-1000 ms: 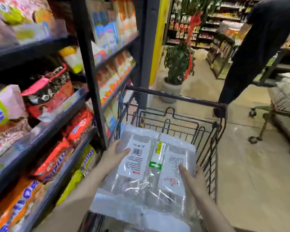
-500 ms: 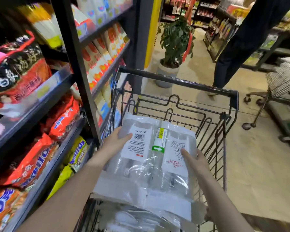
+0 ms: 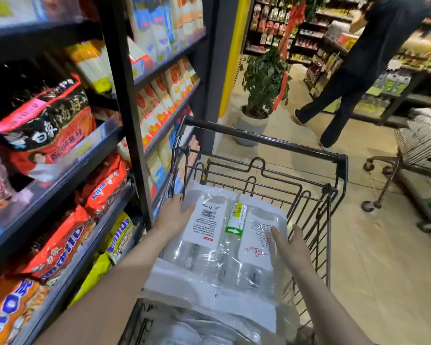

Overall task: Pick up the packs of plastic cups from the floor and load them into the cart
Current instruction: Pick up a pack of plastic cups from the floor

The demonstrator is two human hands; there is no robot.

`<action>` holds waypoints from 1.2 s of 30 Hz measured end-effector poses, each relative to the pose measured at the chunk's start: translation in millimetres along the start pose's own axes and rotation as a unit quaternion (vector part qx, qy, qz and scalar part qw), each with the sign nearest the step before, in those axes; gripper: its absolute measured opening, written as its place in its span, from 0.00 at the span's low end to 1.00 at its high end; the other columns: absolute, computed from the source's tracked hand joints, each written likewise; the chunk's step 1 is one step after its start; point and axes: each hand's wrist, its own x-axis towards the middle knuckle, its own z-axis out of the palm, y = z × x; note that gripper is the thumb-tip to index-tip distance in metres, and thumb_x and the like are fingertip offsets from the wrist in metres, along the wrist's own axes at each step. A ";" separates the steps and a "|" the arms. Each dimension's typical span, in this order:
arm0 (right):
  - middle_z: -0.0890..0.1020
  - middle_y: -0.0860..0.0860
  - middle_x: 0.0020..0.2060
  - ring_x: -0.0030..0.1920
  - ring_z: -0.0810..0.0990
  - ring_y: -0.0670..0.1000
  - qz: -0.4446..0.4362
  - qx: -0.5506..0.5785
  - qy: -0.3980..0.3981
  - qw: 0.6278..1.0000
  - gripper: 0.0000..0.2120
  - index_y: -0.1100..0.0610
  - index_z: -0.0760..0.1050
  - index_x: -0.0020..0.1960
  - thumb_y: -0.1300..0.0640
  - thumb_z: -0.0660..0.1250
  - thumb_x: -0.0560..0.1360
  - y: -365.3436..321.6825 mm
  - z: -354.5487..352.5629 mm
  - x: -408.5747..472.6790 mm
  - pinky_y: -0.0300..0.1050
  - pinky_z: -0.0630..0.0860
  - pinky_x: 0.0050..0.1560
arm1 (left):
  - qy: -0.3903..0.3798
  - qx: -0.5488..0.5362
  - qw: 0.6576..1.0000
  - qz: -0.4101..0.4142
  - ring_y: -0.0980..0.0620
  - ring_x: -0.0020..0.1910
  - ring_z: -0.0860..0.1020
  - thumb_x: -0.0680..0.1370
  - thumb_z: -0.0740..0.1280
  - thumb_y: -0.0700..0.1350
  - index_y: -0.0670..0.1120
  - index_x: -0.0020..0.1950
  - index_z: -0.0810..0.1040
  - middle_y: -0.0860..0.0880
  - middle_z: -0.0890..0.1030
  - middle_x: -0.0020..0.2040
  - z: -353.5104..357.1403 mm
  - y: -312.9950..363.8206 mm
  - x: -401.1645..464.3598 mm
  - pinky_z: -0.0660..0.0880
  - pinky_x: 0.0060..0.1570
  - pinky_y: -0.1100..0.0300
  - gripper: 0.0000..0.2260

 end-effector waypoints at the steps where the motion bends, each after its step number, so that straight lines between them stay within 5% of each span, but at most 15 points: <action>1: 0.75 0.59 0.62 0.59 0.77 0.61 -0.015 -0.011 0.004 1.000 0.29 0.61 0.59 0.72 0.49 0.64 0.77 -3.4 -2.9 -3.9 0.47 0.72 0.51 | 0.008 0.002 1.000 0.001 0.42 0.67 0.69 0.78 0.60 0.55 0.44 0.72 0.61 0.41 0.69 0.69 -2.3 1.7 -4.5 0.67 0.62 0.52 0.27; 6: 0.75 0.59 0.63 0.60 0.75 0.59 -0.077 -0.063 -0.003 0.995 0.32 0.58 0.61 0.71 0.47 0.66 0.74 -14.0 -16.1 -34.4 0.56 0.74 0.59 | 0.034 0.036 0.999 0.011 0.44 0.66 0.70 0.77 0.61 0.56 0.46 0.69 0.66 0.44 0.70 0.68 -21.5 7.6 -45.3 0.69 0.62 0.49 0.24; 15: 0.72 0.57 0.65 0.65 0.71 0.58 -0.311 -0.189 -0.054 0.930 0.28 0.57 0.62 0.70 0.49 0.65 0.75 -46.5 -39.7 -112.7 0.49 0.69 0.59 | 0.176 0.192 0.964 0.050 0.42 0.61 0.73 0.77 0.61 0.49 0.45 0.65 0.68 0.42 0.72 0.61 -71.6 16.9 -181.1 0.72 0.56 0.49 0.18; 21: 0.72 0.56 0.62 0.62 0.72 0.58 -0.509 -0.309 -0.031 0.803 0.27 0.57 0.61 0.69 0.47 0.63 0.75 -74.9 -58.4 -191.5 0.50 0.71 0.55 | 0.304 0.363 0.880 0.030 0.40 0.56 0.77 0.74 0.64 0.49 0.43 0.61 0.74 0.40 0.77 0.55 -96.9 14.9 -319.9 0.70 0.55 0.46 0.18; 27: 0.75 0.56 0.57 0.59 0.74 0.58 -0.674 -0.301 -0.079 0.670 0.24 0.57 0.66 0.66 0.47 0.64 0.74 -65.6 -55.5 -312.0 0.52 0.72 0.54 | 0.315 0.441 0.834 -0.103 0.41 0.46 0.81 0.69 0.70 0.48 0.43 0.52 0.78 0.43 0.81 0.45 -102.2 -25.9 -510.9 0.74 0.50 0.44 0.14; 32: 0.73 0.54 0.62 0.62 0.73 0.56 -0.747 -0.276 -0.168 0.581 0.29 0.53 0.59 0.72 0.45 0.62 0.75 -33.4 -34.0 -432.0 0.50 0.72 0.57 | 0.348 0.421 0.787 -0.286 0.44 0.62 0.73 0.78 0.57 0.51 0.45 0.65 0.68 0.45 0.75 0.61 -86.8 -44.7 -688.1 0.63 0.63 0.49 0.17; 36: 0.72 0.53 0.64 0.64 0.72 0.55 -0.805 -0.226 -0.252 0.487 0.29 0.52 0.59 0.72 0.45 0.62 0.75 11.3 -28.6 -551.4 0.50 0.71 0.57 | 0.408 0.394 0.727 -0.387 0.42 0.58 0.75 0.78 0.59 0.50 0.44 0.63 0.71 0.43 0.77 0.57 -46.6 -43.1 -840.1 0.66 0.60 0.49 0.17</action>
